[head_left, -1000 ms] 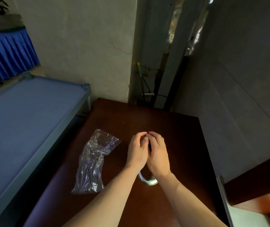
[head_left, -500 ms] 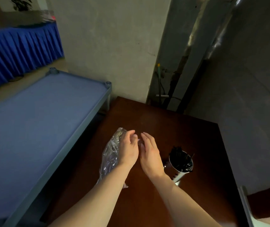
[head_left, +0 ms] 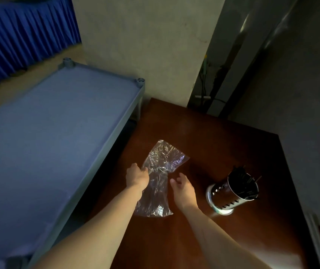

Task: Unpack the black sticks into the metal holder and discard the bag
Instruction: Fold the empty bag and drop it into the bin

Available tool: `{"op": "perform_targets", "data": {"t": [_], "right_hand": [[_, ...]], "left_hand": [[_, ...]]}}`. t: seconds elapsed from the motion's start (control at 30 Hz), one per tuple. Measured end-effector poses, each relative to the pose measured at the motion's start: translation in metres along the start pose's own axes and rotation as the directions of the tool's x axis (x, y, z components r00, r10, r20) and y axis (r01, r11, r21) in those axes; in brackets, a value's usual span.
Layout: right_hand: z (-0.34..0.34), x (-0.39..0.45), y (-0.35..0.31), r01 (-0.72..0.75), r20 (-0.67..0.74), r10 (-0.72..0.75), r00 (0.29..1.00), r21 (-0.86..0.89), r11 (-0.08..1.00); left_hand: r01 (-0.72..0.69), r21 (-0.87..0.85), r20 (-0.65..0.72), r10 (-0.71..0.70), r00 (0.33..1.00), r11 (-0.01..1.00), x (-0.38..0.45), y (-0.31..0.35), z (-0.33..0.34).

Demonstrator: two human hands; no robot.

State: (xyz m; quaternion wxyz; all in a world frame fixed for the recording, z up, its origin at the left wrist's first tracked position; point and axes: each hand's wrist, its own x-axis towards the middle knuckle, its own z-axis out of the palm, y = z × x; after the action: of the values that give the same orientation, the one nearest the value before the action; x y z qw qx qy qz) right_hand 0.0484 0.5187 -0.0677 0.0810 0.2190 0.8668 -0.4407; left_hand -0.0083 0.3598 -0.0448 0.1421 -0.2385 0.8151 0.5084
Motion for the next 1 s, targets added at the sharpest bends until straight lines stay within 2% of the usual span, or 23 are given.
{"op": "perform_targets", "data": {"t": [0.2,0.43,0.7,0.8,1.0], "right_hand": [[0.022,0.009,0.017,-0.19,0.04,0.186,0.982,0.184,0.964],[0.036,0.017,0.012,-0.278,0.109,0.256,0.961,0.395,0.876],[0.032,0.022,0.008,-0.247,0.044,0.256,0.966,0.463,0.851],[0.026,0.022,-0.001,-0.225,0.044,0.238,0.97,0.529,0.818],[0.0,0.018,-0.025,-0.14,0.002,0.163,0.987,0.525,0.84]], "left_hand": [[0.171,-0.134,0.085,-0.16,0.983,0.976,0.015,-0.019,0.007],[0.159,-0.203,0.116,-0.137,0.984,0.966,0.025,-0.039,0.014],[0.123,-0.324,0.076,-0.104,0.992,0.938,0.024,-0.03,0.001],[0.12,-0.37,0.091,-0.093,0.992,0.921,0.023,-0.021,-0.003],[0.088,-0.369,0.162,-0.029,0.986,0.925,0.022,0.004,-0.018]]}}
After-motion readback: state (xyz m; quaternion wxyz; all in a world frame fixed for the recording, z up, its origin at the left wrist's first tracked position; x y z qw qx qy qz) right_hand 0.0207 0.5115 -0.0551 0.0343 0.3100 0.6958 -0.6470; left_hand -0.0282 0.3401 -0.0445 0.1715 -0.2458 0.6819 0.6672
